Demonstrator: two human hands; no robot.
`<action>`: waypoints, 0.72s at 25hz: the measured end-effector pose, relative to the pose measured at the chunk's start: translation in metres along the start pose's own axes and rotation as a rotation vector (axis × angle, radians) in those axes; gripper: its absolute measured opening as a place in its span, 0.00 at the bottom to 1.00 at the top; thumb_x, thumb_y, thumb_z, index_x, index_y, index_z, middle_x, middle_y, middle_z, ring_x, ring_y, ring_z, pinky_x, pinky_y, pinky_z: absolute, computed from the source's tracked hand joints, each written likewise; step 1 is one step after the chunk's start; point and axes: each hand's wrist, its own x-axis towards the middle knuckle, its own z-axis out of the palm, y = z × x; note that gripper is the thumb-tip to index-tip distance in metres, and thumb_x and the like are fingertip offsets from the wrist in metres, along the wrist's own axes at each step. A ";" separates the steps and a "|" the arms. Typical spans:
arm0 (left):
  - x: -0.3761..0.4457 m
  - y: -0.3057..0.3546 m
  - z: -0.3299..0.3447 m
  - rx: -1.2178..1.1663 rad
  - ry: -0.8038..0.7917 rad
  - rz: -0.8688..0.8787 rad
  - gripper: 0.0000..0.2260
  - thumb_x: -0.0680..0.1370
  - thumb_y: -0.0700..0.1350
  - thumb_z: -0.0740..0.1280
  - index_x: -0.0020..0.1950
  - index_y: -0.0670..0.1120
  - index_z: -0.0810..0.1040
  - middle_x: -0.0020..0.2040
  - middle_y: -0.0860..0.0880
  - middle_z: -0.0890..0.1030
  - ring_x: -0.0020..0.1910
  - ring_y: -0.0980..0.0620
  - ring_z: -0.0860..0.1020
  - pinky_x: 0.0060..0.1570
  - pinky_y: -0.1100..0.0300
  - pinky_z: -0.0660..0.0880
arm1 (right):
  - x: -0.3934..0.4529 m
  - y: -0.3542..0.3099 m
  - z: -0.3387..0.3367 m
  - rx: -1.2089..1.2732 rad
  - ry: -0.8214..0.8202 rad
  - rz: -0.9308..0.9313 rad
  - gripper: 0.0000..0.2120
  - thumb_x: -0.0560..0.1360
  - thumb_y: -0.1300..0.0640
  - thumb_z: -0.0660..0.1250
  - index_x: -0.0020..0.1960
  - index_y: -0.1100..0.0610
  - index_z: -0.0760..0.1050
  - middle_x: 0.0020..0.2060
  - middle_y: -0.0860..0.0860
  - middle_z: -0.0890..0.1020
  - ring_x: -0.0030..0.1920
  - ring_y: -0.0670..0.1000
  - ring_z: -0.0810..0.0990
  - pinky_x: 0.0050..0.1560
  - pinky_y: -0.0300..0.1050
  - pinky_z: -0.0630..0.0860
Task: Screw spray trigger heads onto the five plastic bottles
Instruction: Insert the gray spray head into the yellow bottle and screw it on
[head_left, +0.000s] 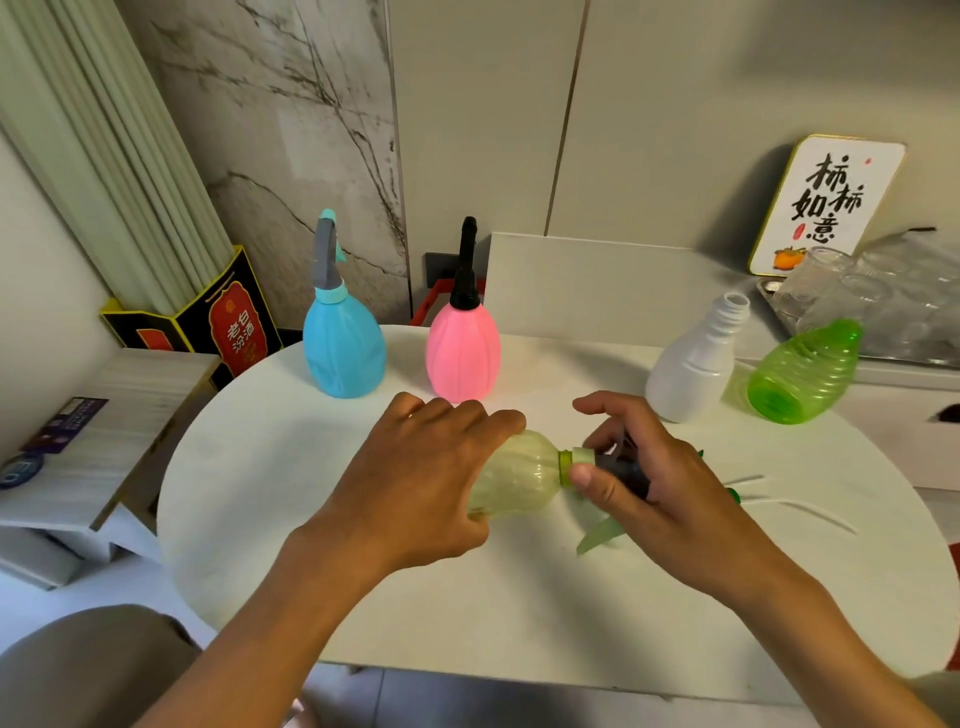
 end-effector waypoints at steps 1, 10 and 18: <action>0.001 0.000 0.000 0.007 0.005 -0.001 0.36 0.62 0.57 0.75 0.67 0.56 0.65 0.56 0.54 0.81 0.49 0.50 0.79 0.52 0.54 0.71 | 0.000 0.000 0.000 0.000 -0.017 -0.002 0.21 0.75 0.41 0.66 0.65 0.36 0.64 0.48 0.39 0.76 0.41 0.47 0.79 0.36 0.35 0.75; 0.003 0.006 0.001 0.097 0.062 0.026 0.39 0.57 0.55 0.80 0.65 0.50 0.73 0.53 0.48 0.84 0.47 0.46 0.82 0.48 0.49 0.77 | 0.000 0.001 -0.003 0.047 -0.002 0.062 0.19 0.74 0.37 0.65 0.62 0.36 0.66 0.42 0.44 0.79 0.34 0.45 0.76 0.34 0.41 0.75; 0.005 0.006 0.004 0.096 0.105 0.032 0.41 0.57 0.56 0.81 0.66 0.51 0.69 0.55 0.48 0.83 0.49 0.46 0.82 0.50 0.49 0.77 | -0.001 -0.007 -0.010 0.189 -0.029 0.145 0.15 0.75 0.44 0.67 0.60 0.40 0.71 0.35 0.48 0.79 0.34 0.48 0.79 0.33 0.42 0.75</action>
